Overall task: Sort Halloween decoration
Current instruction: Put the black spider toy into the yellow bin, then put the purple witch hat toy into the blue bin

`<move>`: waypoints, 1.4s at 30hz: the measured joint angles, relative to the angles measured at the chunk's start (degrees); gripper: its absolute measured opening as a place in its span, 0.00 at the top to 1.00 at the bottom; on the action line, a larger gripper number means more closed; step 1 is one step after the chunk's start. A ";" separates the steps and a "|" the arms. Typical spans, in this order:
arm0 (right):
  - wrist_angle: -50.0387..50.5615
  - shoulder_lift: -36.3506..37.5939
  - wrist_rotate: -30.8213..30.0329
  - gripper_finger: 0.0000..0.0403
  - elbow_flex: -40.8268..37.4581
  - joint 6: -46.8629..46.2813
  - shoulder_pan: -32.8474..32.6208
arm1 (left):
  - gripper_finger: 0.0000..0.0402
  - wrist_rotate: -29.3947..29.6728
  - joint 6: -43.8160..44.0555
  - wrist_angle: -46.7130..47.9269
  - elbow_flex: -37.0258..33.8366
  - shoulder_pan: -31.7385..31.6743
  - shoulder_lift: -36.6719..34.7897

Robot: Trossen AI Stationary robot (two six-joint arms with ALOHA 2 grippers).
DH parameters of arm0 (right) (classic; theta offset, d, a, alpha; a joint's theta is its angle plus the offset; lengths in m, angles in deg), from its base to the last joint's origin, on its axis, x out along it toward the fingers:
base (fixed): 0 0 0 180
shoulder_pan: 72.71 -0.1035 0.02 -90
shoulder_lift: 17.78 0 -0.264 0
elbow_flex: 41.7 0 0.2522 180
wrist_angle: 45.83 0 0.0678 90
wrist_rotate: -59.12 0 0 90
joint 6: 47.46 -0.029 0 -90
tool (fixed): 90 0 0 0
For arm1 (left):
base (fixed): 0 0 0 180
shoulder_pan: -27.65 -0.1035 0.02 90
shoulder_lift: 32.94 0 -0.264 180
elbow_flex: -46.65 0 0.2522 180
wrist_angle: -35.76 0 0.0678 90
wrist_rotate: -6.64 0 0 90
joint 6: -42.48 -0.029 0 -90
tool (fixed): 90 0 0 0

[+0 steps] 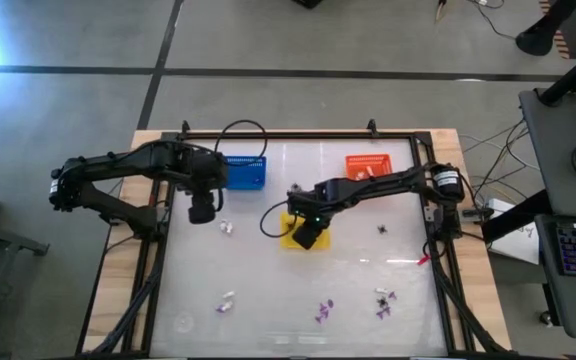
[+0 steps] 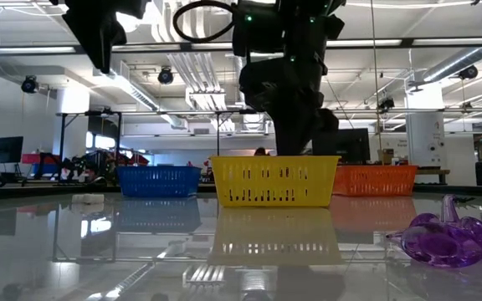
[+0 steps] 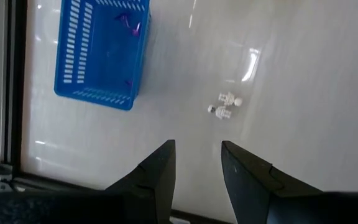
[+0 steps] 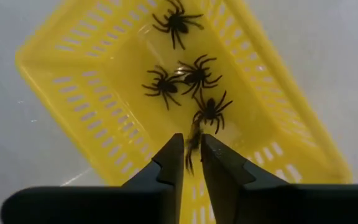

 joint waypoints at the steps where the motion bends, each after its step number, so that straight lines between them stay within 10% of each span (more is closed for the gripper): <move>1: 0.14 0.00 -0.53 0.85 0.14 -0.33 -0.31 | 0.72 0.00 0.02 0.42 0.00 0.00 0.00; 14: 7.10 0.13 -0.63 0.67 6.13 -6.11 -4.63 | 0.72 0.53 -0.06 2.13 0.00 -0.04 0.15; 42: 33.50 0.28 -8.42 0.66 18.27 -35.70 -25.82 | 0.72 3.02 -0.73 -1.29 0.00 -0.04 0.07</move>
